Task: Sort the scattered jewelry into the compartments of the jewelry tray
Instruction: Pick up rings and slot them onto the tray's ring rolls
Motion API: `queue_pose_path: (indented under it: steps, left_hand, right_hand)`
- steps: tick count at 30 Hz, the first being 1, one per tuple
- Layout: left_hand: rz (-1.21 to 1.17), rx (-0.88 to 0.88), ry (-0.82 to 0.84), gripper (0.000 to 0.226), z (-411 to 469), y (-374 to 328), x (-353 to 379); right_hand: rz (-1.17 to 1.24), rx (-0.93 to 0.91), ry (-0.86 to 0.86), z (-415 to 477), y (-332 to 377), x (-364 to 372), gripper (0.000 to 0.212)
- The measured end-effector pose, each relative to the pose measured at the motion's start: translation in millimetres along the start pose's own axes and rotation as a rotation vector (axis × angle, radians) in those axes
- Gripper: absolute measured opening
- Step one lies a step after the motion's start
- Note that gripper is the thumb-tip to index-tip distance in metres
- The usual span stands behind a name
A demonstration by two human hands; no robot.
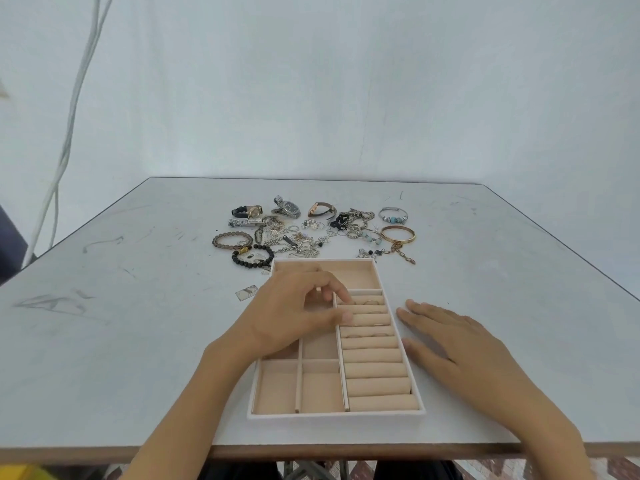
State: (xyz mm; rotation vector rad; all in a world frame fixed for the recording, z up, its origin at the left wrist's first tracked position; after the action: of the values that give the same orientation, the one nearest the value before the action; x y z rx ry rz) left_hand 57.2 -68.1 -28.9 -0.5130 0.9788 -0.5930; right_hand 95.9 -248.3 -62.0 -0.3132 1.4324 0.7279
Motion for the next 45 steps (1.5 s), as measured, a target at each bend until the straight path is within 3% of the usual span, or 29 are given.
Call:
queue_pose_path:
  steps: [6, 11, 14, 16, 22, 27, 30, 37, 45]
  left_hand:
    - [0.035, -0.061, -0.105, 0.018, 15.5, 19.0, -26.9]
    - [0.086, -0.180, -0.199, 0.038, 35.3, 46.9, -47.2]
    - [0.109, -0.257, -0.210, 0.013, 49.9, 70.5, -54.9]
    - [0.127, -0.286, -0.198, 0.004, 59.2, 81.3, -55.5]
    - [0.267, -0.240, -0.081, 0.016, 89.2, 81.8, -28.4]
    - [0.634, -0.168, 0.024, 0.016, 107.8, 79.7, -7.0]
    - [0.719, -0.167, 0.026, 0.017, 111.9, 85.4, -4.1]
    - [0.605, -0.212, -0.085, 0.012, 107.7, 95.2, -10.3]
    - [0.500, -0.234, 0.006, 0.017, 104.7, 101.9, -5.1]
  right_hand:
    - [0.054, 0.014, -0.020, 15.8, -2.6, -16.8, 0.034]
    - [0.055, 0.053, 0.005, 54.2, -5.4, -30.2, 0.016]
    - [0.111, 0.066, 0.056, 84.7, -5.0, -31.3, 0.010]
    - [0.131, 0.053, 0.023, 107.4, -0.1, -32.3, 0.008]
    - [0.095, -0.024, -0.081, 169.5, 33.7, -25.0, 0.015]
    - [0.111, -0.086, -0.007, 196.1, 55.1, -2.8, 0.015]
    - [0.194, -0.121, 0.067, 200.8, 65.4, 10.8, 0.011]
    - [0.174, -0.129, 0.048, 202.1, 67.5, 20.3, 0.008]
    - [0.263, -0.018, 0.002, 204.8, 41.8, 14.9, 0.022]
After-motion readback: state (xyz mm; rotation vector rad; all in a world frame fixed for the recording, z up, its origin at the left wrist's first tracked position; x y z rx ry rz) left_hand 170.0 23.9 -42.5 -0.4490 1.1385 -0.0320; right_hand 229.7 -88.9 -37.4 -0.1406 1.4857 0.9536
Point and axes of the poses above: each hand's wrist, its own z-axis towards the middle knuckle, its own x-axis out of the palm, y = z × x, the point moved 10 cm from there along z, towards the middle knuckle, and after that the axes turned 10 degrees about -y, right-handed, at the moved point
